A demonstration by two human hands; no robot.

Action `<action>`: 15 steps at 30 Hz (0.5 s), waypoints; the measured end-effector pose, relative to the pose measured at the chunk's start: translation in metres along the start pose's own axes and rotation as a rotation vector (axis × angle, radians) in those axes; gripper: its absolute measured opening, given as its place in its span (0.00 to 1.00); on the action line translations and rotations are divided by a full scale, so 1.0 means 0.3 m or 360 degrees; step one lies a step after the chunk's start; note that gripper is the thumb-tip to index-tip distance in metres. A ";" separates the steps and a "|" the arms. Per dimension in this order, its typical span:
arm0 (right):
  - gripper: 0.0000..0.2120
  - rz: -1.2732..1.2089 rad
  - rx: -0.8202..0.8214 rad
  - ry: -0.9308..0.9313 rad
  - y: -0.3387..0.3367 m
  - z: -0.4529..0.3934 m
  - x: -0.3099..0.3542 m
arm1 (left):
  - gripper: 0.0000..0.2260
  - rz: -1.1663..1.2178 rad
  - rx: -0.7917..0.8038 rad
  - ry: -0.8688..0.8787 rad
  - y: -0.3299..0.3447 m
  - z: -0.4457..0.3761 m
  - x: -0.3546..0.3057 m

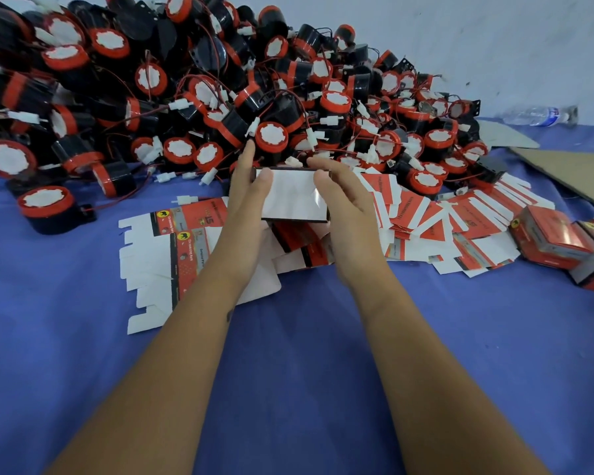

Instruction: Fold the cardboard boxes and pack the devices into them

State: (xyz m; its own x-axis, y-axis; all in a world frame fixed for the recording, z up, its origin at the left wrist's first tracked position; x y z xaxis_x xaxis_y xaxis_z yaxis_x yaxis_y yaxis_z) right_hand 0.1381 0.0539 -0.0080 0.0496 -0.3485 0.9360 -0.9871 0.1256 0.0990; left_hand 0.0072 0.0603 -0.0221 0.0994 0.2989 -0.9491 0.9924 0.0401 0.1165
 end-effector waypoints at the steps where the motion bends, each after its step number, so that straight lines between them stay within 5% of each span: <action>1: 0.11 0.0008 -0.0013 -0.0060 -0.004 0.002 0.003 | 0.29 -0.0016 -0.0045 -0.0102 -0.007 -0.005 0.007; 3: 0.12 0.0023 0.0008 -0.0177 -0.002 0.005 0.015 | 0.35 -0.0021 -0.0063 -0.0321 -0.016 -0.008 0.023; 6: 0.14 0.0000 0.0130 -0.0206 0.005 0.009 0.021 | 0.29 0.0086 0.0026 -0.0439 -0.013 0.000 0.034; 10: 0.18 0.0089 0.0090 -0.0134 -0.011 -0.007 0.019 | 0.12 0.0471 -0.0386 -0.0275 -0.057 -0.035 0.031; 15: 0.15 0.0427 -0.0241 0.0082 -0.044 -0.097 -0.008 | 0.10 0.0647 -0.0915 -0.0270 -0.122 -0.064 0.059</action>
State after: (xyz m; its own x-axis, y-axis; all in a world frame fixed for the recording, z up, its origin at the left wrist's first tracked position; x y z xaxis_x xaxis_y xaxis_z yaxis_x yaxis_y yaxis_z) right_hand 0.1553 0.0801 -0.0017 -0.1982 -0.2374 0.9510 -0.9324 0.3448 -0.1083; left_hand -0.0289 0.0824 -0.0377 0.5088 0.2464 -0.8249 0.6838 0.4664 0.5611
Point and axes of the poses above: each hand's wrist, its own z-axis away from the middle knuckle, its own y-axis out of the palm, x = y × z, the point moved 3 cm from there along -z, towards the middle knuckle, and after that the axes turned 3 degrees about -x, right-handed, at the moved point
